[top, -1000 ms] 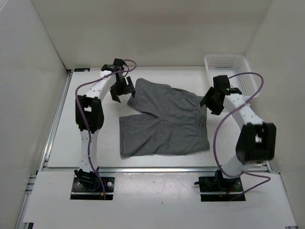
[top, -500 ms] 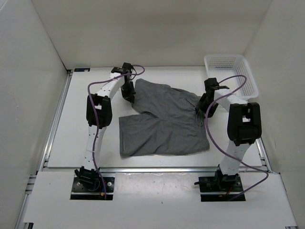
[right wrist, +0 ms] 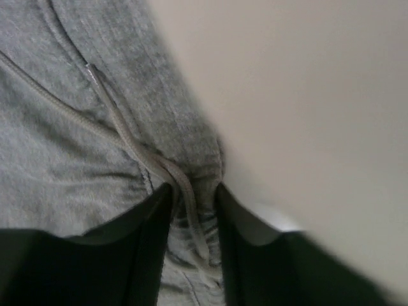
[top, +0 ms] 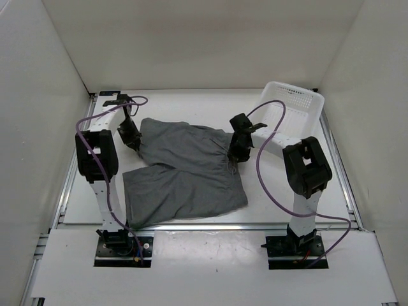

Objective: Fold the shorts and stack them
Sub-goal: Flatten the shorts out

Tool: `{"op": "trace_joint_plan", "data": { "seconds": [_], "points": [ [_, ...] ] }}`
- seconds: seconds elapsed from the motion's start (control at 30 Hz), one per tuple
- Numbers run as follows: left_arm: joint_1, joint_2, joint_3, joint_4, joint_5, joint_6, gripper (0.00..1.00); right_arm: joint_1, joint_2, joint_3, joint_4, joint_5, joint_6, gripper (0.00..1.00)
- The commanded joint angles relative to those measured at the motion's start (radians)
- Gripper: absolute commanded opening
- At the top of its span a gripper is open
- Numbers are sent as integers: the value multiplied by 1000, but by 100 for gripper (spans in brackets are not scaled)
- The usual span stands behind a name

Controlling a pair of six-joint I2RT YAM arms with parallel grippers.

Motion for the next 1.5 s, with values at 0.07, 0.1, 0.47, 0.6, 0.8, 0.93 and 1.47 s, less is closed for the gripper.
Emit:
{"op": "trace_joint_plan", "data": {
  "seconds": [0.07,0.1,0.47,0.6,0.8,0.93,1.47],
  "points": [
    [-22,-159,-73,26,-36,20,22,24,-55,-63,-79,71,35,60],
    [-22,-159,-73,26,-26,20,23,24,-56,-63,-88,88,35,63],
    [-68,-128,-24,16,32,20,22,-276,-193,-76,-126,142,-77,86],
    [-68,-128,-33,16,32,20,22,-416,-223,-76,-126,111,-150,88],
    [-86,-128,-23,7,41,20,22,-436,-232,-85,-137,51,-148,96],
    [-96,-138,-23,-2,41,11,22,-436,-293,-146,-119,25,-123,96],
    [-132,-176,-13,-30,11,2,22,-151,-202,90,-180,106,-221,5]
  ]
}}
